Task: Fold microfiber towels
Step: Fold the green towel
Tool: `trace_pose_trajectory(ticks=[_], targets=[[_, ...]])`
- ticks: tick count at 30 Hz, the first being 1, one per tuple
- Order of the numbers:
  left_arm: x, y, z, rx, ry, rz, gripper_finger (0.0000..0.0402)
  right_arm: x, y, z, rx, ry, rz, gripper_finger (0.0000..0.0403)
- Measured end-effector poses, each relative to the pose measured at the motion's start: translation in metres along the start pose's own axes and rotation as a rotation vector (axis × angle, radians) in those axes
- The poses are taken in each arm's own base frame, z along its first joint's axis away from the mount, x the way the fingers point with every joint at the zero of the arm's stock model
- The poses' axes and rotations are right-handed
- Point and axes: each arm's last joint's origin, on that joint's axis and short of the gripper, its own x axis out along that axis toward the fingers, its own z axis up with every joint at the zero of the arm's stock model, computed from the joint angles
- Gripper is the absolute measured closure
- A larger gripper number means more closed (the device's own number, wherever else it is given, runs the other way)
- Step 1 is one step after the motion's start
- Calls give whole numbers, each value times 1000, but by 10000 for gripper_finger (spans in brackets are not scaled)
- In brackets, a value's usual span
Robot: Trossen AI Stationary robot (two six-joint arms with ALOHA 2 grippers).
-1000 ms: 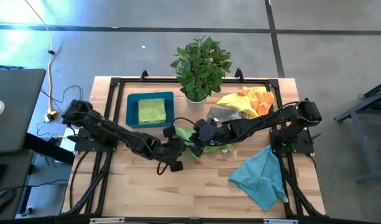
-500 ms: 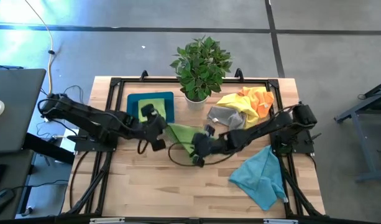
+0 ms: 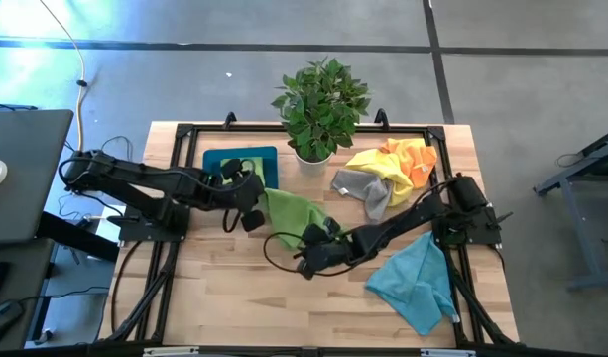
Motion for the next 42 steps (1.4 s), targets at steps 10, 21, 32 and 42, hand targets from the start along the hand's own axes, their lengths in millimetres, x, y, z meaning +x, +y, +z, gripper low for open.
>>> trace_pose_trajectory(ticks=[10,21,32,42], targets=[[1,1,1,-33,27,-77,401,28,15,-13,24,-119,83,290],[1,0,1,-39,29,-91,401,40,13,-29,-141,-176,-66,290],[1,1,1,-21,25,-80,401,44,11,-29,-169,-201,-106,290],[1,1,1,-4,24,-76,401,62,10,-45,-177,-194,-93,290]])
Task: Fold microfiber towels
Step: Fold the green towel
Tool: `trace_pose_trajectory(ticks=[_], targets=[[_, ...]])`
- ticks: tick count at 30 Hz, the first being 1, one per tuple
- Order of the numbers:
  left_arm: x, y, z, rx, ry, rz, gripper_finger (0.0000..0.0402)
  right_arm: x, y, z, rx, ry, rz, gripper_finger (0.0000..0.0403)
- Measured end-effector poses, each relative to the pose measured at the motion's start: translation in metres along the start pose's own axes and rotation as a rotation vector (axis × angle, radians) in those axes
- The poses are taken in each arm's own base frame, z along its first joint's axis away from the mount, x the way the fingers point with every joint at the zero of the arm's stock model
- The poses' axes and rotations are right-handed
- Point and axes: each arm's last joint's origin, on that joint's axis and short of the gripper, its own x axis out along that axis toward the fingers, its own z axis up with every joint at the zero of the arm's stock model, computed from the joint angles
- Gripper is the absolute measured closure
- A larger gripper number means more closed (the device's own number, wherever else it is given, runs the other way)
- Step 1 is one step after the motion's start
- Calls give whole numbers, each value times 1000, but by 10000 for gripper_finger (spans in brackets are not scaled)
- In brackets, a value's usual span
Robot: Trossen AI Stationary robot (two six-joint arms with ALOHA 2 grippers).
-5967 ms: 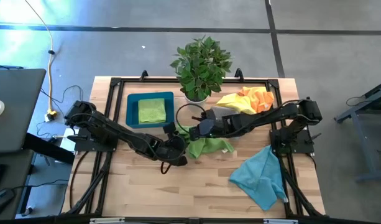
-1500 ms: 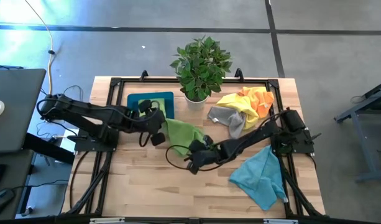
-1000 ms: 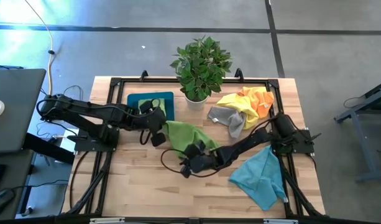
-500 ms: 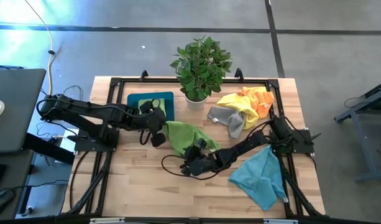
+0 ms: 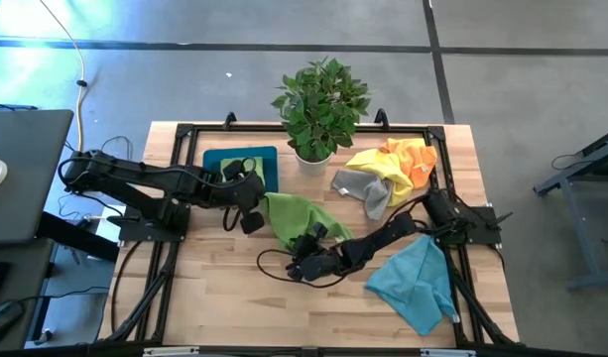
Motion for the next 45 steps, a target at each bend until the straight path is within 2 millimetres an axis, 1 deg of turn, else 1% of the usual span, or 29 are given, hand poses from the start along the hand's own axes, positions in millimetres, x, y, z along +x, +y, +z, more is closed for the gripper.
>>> trace_pose_trajectory(ticks=[3,8,12,17,19,22,26,28,32,34,37,39,45], targets=[[0,0,0,0,-2,6,401,0,0,-1,-79,3,-8,290],[0,0,0,0,-2,3,401,-3,0,-1,-243,-36,-100,291],[0,0,0,0,0,1,401,-3,0,1,-266,-28,-134,291],[0,0,0,-8,1,-2,401,-4,2,8,-266,-34,-189,291],[-1,0,0,-10,-2,-8,401,-4,2,9,-234,-28,-193,291],[-7,3,1,-23,-26,-18,401,-4,1,9,-135,-23,-200,291],[-21,9,1,-46,-78,-38,401,-4,-2,5,75,-18,-214,291],[-28,12,1,-58,-102,-46,401,-4,-3,4,150,-14,-222,291],[-39,18,-1,-72,-135,-59,401,-4,-3,3,266,-28,-230,291],[-43,20,-1,-80,-152,-63,401,-4,-4,4,297,-31,-236,293],[-48,23,-2,-87,-167,-69,401,-4,-1,13,300,-26,-245,305],[-51,24,-3,-93,-176,-73,401,-6,1,22,252,-6,-262,316],[-62,30,-5,-110,-212,-89,401,-14,3,60,91,85,-331,348]])
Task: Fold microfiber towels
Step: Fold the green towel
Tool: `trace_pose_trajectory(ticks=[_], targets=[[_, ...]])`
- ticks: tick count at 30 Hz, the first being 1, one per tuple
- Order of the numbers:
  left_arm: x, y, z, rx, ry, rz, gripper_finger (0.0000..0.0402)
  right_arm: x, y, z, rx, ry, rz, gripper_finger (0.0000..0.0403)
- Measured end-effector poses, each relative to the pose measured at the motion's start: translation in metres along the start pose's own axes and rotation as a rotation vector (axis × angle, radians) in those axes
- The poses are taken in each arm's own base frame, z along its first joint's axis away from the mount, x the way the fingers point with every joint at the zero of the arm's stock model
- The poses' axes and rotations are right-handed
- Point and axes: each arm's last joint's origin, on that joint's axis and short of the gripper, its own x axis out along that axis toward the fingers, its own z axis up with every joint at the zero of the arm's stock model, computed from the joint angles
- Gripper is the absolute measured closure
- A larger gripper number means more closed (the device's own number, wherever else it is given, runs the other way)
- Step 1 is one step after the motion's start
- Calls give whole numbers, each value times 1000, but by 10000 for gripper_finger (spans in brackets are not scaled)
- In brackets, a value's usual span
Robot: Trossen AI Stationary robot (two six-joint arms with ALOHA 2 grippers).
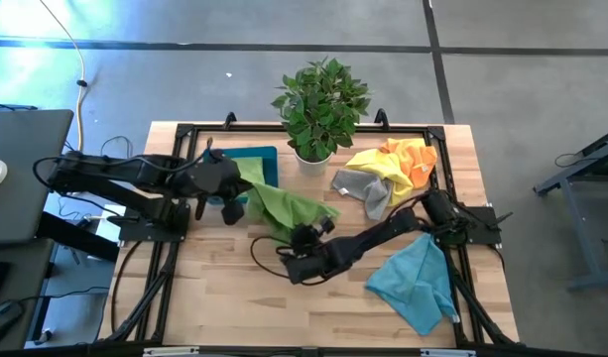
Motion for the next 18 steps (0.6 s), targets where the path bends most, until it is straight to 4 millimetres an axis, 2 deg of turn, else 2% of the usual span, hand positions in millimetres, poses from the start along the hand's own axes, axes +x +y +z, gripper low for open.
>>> trace_pose_trajectory(ticks=[3,8,12,15,18], targets=[[-7,3,0,-12,-25,-10,401,-5,-2,19,-16,30,-26,354],[-17,8,1,-45,-59,-24,401,-2,-7,40,81,137,13,350],[-23,10,0,-58,-68,-53,401,3,-9,54,138,214,80,332],[-24,10,0,-73,-63,-68,401,7,-13,60,126,278,111,313],[-24,10,-1,-78,-57,-76,401,2,-21,65,63,329,87,297]])
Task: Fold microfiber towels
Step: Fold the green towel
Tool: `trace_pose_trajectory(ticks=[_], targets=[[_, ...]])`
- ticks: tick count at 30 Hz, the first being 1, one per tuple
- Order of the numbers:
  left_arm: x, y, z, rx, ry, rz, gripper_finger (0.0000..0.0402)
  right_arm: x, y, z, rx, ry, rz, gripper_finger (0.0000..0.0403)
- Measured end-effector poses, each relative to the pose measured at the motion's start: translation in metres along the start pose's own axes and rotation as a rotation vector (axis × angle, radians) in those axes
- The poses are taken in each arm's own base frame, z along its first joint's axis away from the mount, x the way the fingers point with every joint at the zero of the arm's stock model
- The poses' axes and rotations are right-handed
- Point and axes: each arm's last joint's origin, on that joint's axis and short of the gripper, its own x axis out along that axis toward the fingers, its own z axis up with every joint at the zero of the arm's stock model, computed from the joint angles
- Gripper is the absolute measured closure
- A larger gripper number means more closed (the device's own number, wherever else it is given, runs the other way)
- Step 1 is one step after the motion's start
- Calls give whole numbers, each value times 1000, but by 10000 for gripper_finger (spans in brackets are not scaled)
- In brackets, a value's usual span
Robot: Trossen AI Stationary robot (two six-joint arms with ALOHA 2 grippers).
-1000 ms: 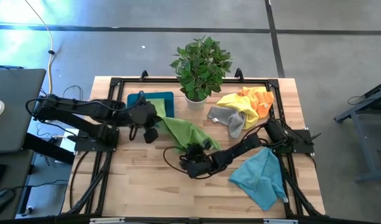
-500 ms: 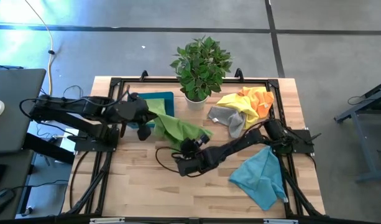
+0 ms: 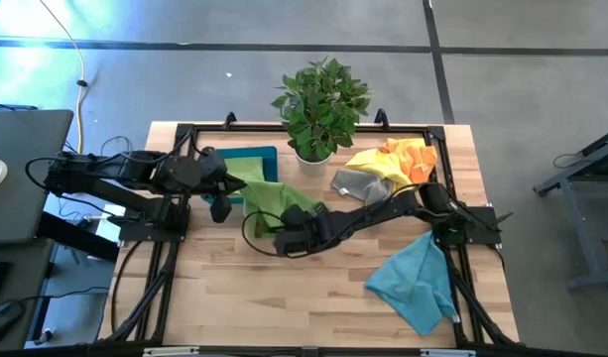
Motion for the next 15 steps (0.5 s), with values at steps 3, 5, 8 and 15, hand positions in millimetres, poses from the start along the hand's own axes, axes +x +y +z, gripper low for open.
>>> trace_pose_trajectory(ticks=[3,5,8,15], targets=[[0,0,0,0,1,0,401,-25,-8,-1,-84,-4,-67,291],[0,0,0,-1,1,0,401,-47,-18,0,-116,-18,-109,291],[0,0,0,-12,0,0,401,-73,-32,-5,-130,-43,-181,291],[3,-1,1,-73,-11,31,401,-89,-54,-30,63,-177,-114,291]])
